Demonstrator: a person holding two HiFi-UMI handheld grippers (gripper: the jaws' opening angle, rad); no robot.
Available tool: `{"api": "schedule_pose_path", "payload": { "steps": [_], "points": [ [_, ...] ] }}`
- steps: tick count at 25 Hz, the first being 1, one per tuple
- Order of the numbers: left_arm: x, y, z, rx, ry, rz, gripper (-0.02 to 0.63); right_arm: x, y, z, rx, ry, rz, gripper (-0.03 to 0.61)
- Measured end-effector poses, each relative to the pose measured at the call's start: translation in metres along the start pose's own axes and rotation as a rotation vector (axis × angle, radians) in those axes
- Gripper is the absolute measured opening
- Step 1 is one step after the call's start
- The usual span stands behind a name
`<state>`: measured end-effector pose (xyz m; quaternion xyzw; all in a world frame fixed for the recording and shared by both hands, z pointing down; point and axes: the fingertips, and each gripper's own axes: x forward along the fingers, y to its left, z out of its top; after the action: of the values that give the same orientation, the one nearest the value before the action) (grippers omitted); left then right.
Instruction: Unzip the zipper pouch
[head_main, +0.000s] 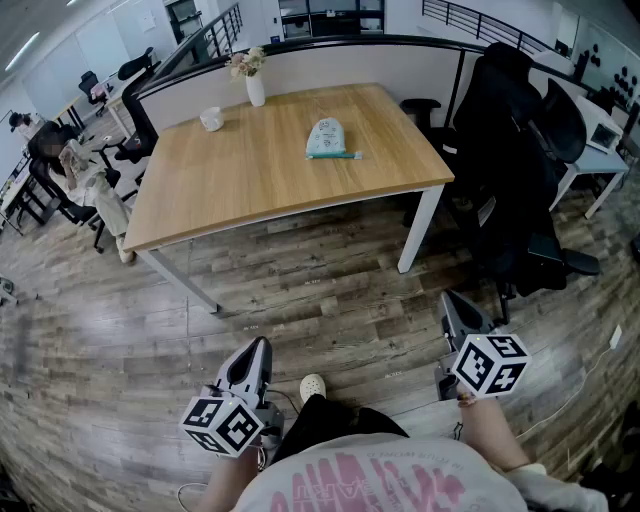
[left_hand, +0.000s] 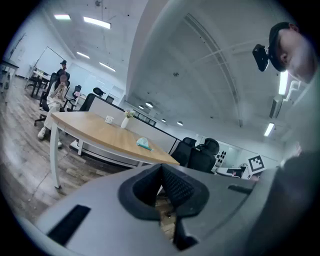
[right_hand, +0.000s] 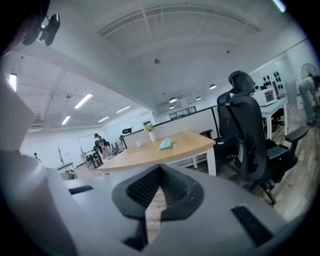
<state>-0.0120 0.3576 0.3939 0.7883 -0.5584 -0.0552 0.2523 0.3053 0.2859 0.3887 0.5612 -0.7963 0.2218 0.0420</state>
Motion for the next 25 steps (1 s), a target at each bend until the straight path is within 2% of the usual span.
{"api": "schedule_pose_path", "payload": {
  "steps": [9,21,25],
  "points": [
    [0.028,0.029,0.03,0.011,-0.014,0.007,0.002,0.045,0.004,0.012,0.011,0.001,-0.009,-0.005],
    [0.104,0.106,0.126,0.066,-0.062,-0.027,0.002,0.16,0.046,0.067,0.016,-0.059,0.005,-0.003],
    [0.129,0.124,0.151,0.074,-0.069,-0.065,0.002,0.192,0.056,0.077,0.043,-0.087,-0.003,-0.003]
  ]
}}
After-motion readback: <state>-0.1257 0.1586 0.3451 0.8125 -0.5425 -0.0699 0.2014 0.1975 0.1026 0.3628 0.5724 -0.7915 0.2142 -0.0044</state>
